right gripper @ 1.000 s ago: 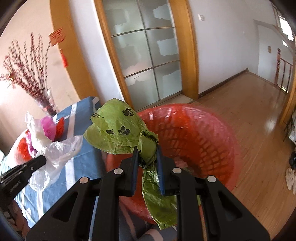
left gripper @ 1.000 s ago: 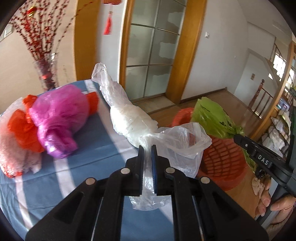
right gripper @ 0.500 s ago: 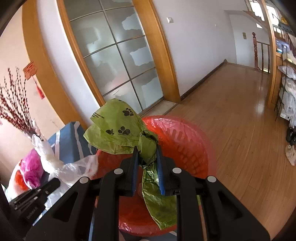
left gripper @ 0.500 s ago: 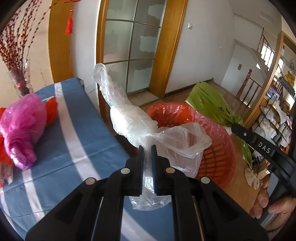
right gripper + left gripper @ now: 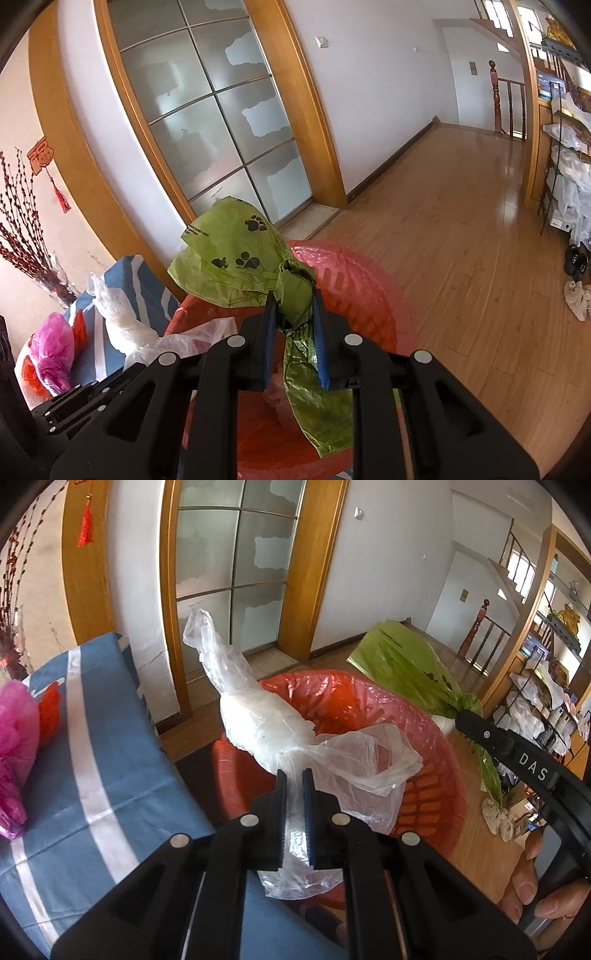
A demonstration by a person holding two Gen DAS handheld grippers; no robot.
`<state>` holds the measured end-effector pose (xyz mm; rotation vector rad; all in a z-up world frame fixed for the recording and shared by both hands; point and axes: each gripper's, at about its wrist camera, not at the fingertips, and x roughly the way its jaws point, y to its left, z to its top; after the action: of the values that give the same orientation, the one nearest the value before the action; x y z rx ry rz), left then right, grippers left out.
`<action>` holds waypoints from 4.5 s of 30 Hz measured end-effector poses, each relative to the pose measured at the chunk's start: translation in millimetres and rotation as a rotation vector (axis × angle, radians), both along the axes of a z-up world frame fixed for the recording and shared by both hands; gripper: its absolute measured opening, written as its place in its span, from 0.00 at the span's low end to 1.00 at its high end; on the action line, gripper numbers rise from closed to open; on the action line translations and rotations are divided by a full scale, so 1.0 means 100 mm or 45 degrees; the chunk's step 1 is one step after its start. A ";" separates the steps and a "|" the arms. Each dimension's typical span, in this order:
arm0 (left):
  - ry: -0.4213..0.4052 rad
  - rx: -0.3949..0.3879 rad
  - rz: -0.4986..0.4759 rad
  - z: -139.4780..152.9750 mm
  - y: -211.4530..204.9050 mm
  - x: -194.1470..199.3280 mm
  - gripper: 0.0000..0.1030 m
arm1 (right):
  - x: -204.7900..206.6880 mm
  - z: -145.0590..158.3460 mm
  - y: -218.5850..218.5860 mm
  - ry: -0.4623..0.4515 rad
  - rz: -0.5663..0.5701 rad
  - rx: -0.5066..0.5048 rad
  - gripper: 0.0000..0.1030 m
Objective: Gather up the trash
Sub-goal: 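Carry both bags to the wastebasket and open both grippers to drop them, then move both grippers back to the table toward the bubble wrap and pink bag, then grasp the bubble wrap with the left gripper while the right gripper grasps the pink bag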
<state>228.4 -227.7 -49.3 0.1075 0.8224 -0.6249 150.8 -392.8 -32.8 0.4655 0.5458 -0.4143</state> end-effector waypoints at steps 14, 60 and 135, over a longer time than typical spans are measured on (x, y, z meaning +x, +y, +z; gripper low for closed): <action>0.040 -0.010 -0.013 -0.10 -0.11 0.02 0.36 | 0.01 0.00 -0.09 -0.009 -0.020 0.045 0.38; -0.169 0.061 0.955 0.34 3.88 -0.33 0.77 | 1.04 0.18 2.90 0.020 0.832 -0.039 0.69; -0.157 0.007 0.900 0.60 3.87 -0.14 0.10 | 0.85 0.14 2.75 0.060 0.854 0.013 0.26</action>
<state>214.3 159.7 10.6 -0.1375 0.6821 0.0505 235.7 -118.0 -19.2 0.2590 0.7124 0.2200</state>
